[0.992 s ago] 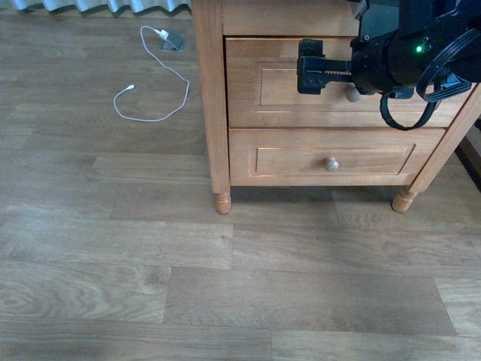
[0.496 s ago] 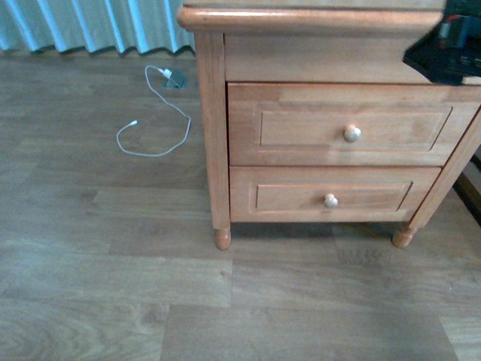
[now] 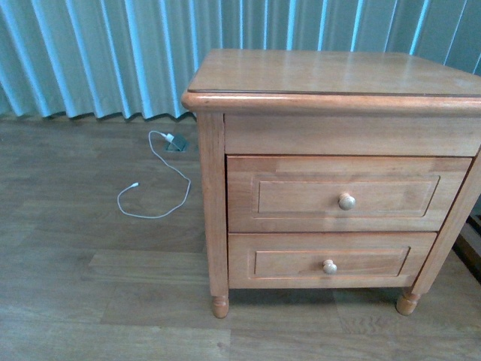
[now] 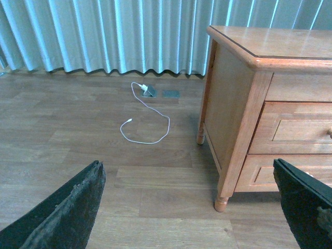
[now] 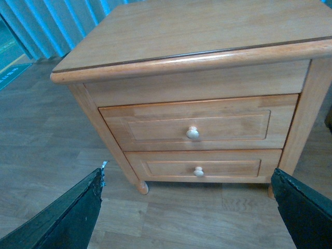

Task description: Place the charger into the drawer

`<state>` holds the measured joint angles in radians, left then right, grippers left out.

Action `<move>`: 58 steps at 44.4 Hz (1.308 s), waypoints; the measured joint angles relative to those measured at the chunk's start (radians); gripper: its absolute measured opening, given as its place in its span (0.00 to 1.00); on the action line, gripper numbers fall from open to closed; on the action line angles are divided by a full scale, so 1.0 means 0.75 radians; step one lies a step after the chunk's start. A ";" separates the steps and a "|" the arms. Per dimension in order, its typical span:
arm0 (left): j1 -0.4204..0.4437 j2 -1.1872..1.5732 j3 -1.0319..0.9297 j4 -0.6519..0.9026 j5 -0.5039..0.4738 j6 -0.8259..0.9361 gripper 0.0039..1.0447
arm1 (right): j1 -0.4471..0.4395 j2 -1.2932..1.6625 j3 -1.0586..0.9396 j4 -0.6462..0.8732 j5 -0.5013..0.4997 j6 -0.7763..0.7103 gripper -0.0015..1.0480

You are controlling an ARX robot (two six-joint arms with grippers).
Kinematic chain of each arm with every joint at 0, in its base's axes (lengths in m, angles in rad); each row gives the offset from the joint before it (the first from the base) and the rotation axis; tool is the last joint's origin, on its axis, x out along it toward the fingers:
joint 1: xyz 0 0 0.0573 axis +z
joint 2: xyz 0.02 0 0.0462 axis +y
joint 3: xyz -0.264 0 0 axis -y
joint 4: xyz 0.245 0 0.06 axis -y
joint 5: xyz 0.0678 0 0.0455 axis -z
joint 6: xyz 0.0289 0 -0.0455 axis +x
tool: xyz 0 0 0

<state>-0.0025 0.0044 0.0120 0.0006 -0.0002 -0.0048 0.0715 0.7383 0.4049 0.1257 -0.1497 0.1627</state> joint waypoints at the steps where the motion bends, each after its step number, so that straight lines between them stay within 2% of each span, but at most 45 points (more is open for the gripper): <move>1: 0.000 0.000 0.000 0.000 0.000 0.001 0.94 | -0.003 -0.060 -0.032 -0.028 0.003 0.002 0.92; 7: 0.000 0.000 0.000 0.000 0.000 0.000 0.94 | -0.026 -0.247 -0.107 -0.093 -0.012 0.011 0.92; 15: 0.000 0.000 0.000 0.000 0.000 0.000 0.94 | -0.023 -0.255 -0.114 -0.079 0.013 0.009 0.91; 17: 0.000 0.000 0.000 0.000 0.000 0.000 0.94 | -0.006 -0.281 -0.179 0.086 0.169 -0.065 0.82; 20: 0.000 0.000 0.000 0.000 -0.001 0.000 0.94 | -0.056 -0.316 -0.237 0.184 0.186 -0.134 0.72; 22: 0.000 0.000 0.000 0.000 0.000 0.000 0.94 | -0.086 -0.349 -0.274 0.201 0.208 -0.166 0.62; 35: 0.000 0.000 0.000 0.000 0.000 0.001 0.94 | -0.093 -0.514 -0.417 0.179 0.199 -0.212 0.01; 58: 0.000 0.000 0.000 0.000 -0.001 0.000 0.94 | -0.093 -0.734 -0.534 0.080 0.199 -0.213 0.02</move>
<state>-0.0025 0.0044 0.0120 0.0006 -0.0006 -0.0048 0.0021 0.1875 0.0048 0.1860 -0.0006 0.0032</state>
